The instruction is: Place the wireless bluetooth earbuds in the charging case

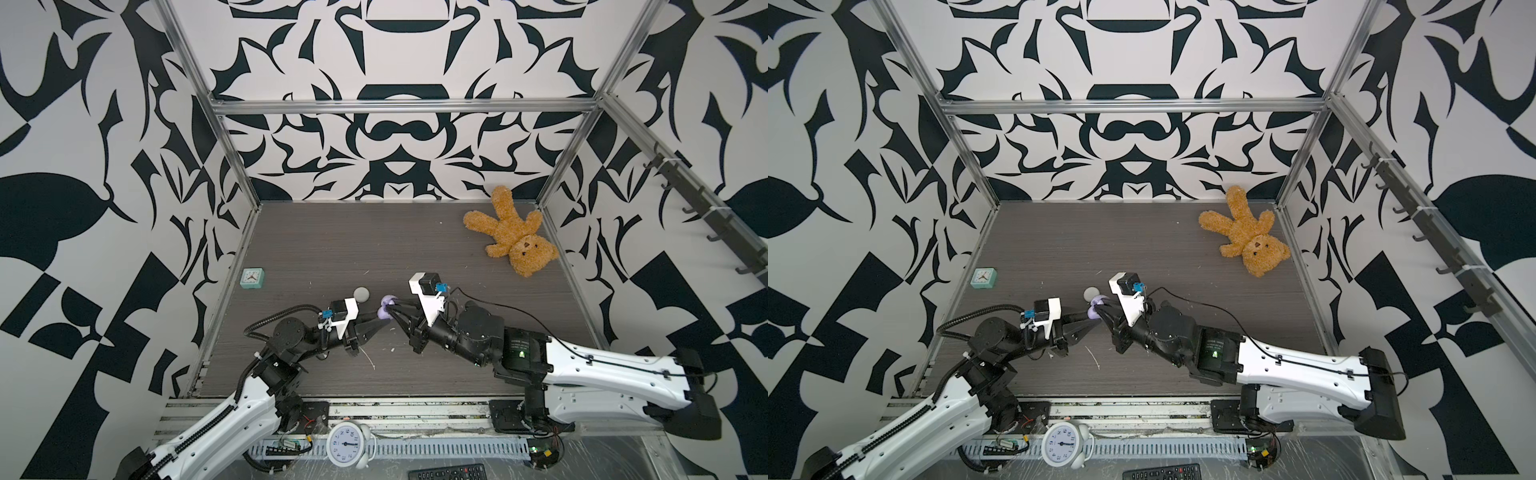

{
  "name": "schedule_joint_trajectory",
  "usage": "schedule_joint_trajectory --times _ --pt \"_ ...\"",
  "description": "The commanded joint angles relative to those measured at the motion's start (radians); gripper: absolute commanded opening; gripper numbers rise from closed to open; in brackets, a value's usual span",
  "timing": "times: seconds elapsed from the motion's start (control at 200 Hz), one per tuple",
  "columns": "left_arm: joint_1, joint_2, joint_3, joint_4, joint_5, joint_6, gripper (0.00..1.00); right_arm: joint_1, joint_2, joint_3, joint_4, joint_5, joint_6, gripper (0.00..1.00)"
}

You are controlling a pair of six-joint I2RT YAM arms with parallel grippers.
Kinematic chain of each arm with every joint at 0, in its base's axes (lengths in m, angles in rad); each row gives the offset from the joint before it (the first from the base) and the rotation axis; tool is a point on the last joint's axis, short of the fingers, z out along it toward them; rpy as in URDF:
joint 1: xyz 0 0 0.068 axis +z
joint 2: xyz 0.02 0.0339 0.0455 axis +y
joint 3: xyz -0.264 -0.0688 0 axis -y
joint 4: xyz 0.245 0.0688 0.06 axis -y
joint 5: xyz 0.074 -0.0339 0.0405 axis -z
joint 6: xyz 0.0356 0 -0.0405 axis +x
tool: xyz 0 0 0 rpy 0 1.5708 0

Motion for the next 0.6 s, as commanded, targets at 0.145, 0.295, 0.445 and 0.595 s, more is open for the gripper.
schedule_joint_trajectory --times 0.145,0.295,0.445,0.595 --pt "0.005 -0.043 0.004 0.069 0.001 0.019 0.0 -0.001 0.006 0.015 -0.041 0.028 0.012 0.06" --pt "0.013 -0.05 0.005 0.072 0.003 0.018 0.0 -0.001 0.015 0.011 -0.036 0.021 0.021 0.07" --pt "0.013 -0.052 0.004 0.074 0.006 0.016 0.0 0.0 0.028 0.025 -0.036 0.02 0.022 0.09" --pt "0.015 -0.063 0.002 0.069 0.0 0.02 0.0 -0.001 0.026 0.025 -0.037 0.018 0.021 0.09"
